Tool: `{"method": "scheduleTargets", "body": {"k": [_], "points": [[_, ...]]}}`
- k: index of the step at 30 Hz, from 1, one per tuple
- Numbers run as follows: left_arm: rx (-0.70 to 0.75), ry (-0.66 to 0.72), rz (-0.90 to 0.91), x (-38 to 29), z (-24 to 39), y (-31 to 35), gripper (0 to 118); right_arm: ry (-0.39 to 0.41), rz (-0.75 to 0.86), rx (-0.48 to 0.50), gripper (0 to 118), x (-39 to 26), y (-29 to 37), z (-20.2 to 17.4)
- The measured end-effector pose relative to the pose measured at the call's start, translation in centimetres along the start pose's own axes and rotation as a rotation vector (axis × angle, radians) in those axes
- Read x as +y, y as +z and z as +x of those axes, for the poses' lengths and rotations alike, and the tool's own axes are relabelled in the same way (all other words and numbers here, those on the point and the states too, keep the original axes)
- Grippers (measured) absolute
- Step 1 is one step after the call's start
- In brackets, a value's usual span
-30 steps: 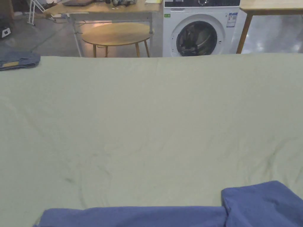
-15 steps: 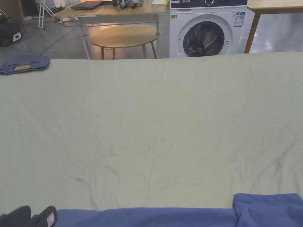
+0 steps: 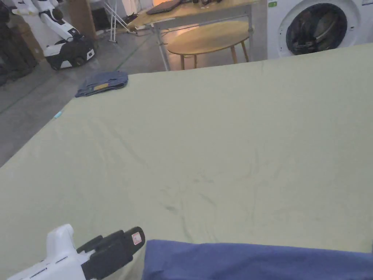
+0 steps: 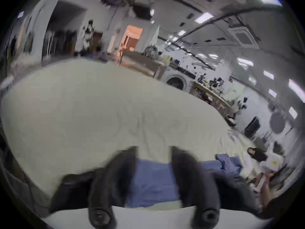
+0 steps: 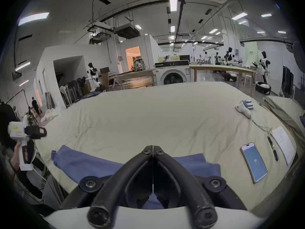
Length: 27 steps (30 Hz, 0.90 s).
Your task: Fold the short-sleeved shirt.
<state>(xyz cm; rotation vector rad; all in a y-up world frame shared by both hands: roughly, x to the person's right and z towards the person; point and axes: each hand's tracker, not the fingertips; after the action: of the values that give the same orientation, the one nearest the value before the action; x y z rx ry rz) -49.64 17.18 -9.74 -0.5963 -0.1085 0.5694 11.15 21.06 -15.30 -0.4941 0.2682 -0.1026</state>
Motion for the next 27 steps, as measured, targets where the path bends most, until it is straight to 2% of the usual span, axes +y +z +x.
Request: {"method": "scheduleTargets", "body": {"k": [4, 9, 11, 14, 16, 17, 18, 19, 24, 27], "points": [[-0.149, 0.204, -0.075, -1.4, -4.9, -1.5, 62, -0.031, -0.044, -0.011, 0, -0.9, 0.0, 0.9], [-0.174, 0.29, -0.156, -3.2, -7.7, -4.8, 62, -0.11, -0.054, -0.005, 0, -1.2, 0.3, 1.8], [-0.289, 0.387, -0.202, -4.6, -7.6, -6.5, 62, -0.119, -0.059, -0.002, 0, -1.1, 0.3, 2.1], [-0.308, 0.419, -0.158, -6.2, -6.7, -7.9, 58, -0.113, -0.065, -0.014, 0, -1.3, 0.4, 2.5], [-0.386, 0.522, -0.135, -6.6, -6.7, -8.5, 53, -0.112, -0.067, -0.013, 0, -1.4, 0.6, 2.6], [-0.395, 0.553, -0.134, -6.9, -6.6, -8.9, 36, -0.113, -0.067, -0.012, 0, -1.5, 0.6, 2.6], [-0.381, 0.558, -0.135, -7.2, -6.4, -9.3, 4, -0.114, -0.068, -0.01, 0, -1.6, 0.6, 2.7], [-0.323, 0.557, -0.123, -7.1, -6.2, -9.2, 0, -0.114, -0.071, -0.007, 0, -1.6, 0.5, 2.8], [-0.329, 0.573, -0.004, -5.2, -5.4, -6.1, 0, -0.111, -0.084, -0.006, 0, -1.9, 0.6, 2.8], [-0.27, 0.466, 0.044, -1.7, -3.0, -1.3, 0, -0.107, -0.093, -0.005, 0, -2.0, 0.6, 2.6]]}}
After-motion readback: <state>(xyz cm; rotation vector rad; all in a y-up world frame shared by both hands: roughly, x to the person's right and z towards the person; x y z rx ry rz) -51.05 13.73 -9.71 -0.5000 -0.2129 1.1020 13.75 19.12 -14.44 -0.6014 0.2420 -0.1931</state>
